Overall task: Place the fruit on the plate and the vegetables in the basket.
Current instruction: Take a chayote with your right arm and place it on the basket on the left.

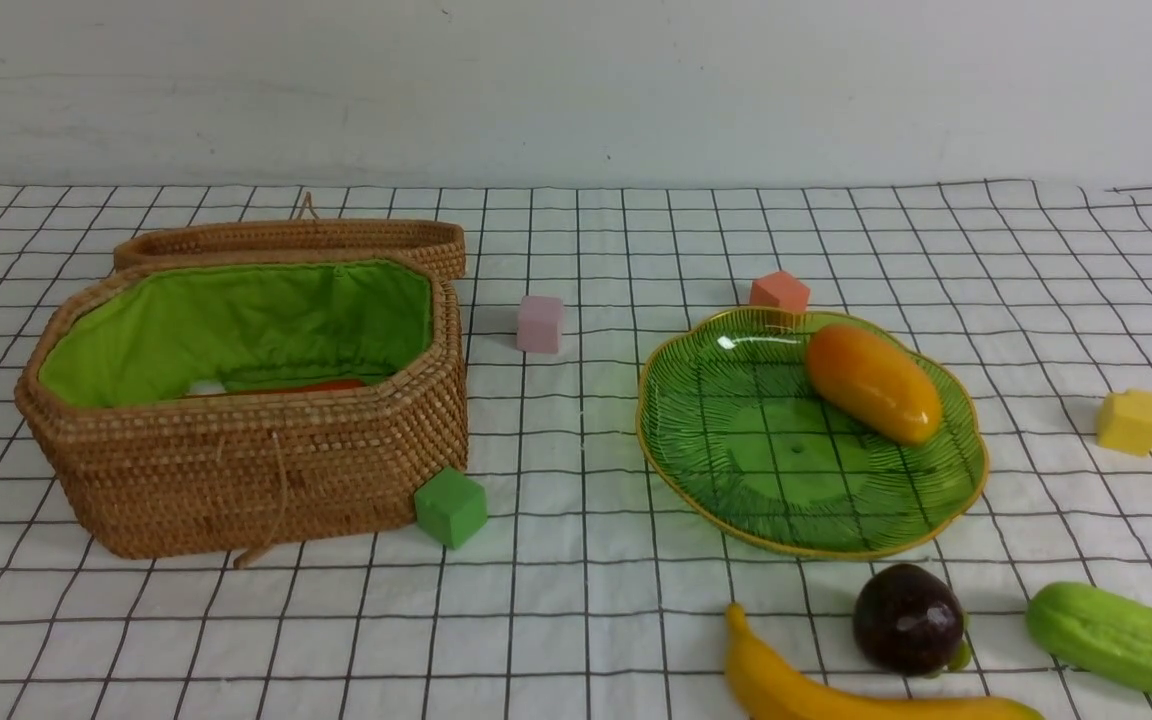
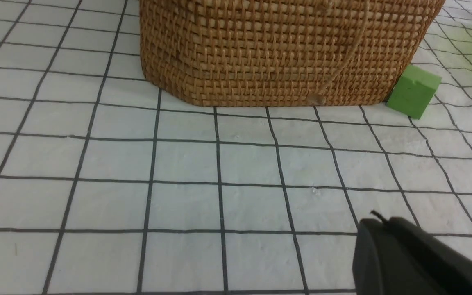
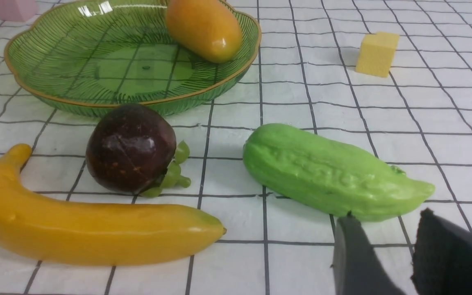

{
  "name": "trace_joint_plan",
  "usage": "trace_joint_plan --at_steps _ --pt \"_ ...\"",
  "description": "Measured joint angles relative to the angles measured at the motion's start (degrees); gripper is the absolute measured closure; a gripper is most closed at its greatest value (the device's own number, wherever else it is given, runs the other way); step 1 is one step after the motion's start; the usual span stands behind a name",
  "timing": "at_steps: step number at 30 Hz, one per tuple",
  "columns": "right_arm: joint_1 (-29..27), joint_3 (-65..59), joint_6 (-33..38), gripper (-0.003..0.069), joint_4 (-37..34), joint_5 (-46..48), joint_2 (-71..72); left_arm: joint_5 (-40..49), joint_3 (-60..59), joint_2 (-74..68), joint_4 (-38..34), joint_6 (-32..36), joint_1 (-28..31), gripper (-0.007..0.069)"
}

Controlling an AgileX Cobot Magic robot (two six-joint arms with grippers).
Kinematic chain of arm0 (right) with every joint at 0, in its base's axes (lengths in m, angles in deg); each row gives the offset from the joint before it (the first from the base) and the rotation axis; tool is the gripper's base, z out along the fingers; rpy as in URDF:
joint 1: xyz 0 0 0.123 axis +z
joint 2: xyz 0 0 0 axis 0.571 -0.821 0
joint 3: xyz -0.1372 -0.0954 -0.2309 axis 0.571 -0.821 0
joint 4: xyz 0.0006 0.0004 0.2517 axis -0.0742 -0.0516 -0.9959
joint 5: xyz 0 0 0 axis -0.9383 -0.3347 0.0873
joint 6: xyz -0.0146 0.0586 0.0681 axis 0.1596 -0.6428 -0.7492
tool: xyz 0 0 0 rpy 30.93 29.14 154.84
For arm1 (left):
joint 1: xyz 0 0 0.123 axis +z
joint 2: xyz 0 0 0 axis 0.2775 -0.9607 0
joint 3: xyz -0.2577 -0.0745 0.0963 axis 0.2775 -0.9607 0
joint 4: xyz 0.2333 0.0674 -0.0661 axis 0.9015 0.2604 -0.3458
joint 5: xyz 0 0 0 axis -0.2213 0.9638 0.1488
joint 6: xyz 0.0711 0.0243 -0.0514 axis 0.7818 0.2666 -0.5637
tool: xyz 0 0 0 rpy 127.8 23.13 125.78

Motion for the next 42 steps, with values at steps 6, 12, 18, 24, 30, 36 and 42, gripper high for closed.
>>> trace_joint_plan --at_steps 6,12,18,24,30,36,42 --pt "0.00 0.00 0.00 0.0414 0.00 0.00 0.00 0.00 0.00 0.00 0.00 -0.12 0.00 0.0634" --pt "0.00 0.00 0.00 0.0414 0.00 0.00 0.00 0.00 0.00 0.00 0.00 -0.17 0.00 0.0630" --pt "0.00 -0.12 0.00 0.0414 1.58 -0.93 0.00 0.00 0.00 0.00 0.21 -0.23 0.00 0.0627" --pt "0.00 -0.71 -1.27 0.0414 1.01 -12.92 0.00 -0.35 0.00 0.00 2.21 -0.23 0.00 0.0623" --pt "0.00 -0.71 -6.04 0.0414 -2.21 -28.42 0.00 -0.37 -0.05 0.00 0.19 -0.23 0.00 0.0622" --pt "0.00 3.67 -16.02 0.0414 -5.96 -37.52 0.00 -0.37 -0.05 0.00 -0.80 -0.23 0.00 0.0616" --pt "0.00 26.20 -19.93 0.0414 -6.08 -22.28 -8.41 -0.32 -0.05 0.00 -0.84 -0.23 0.00 0.0613"
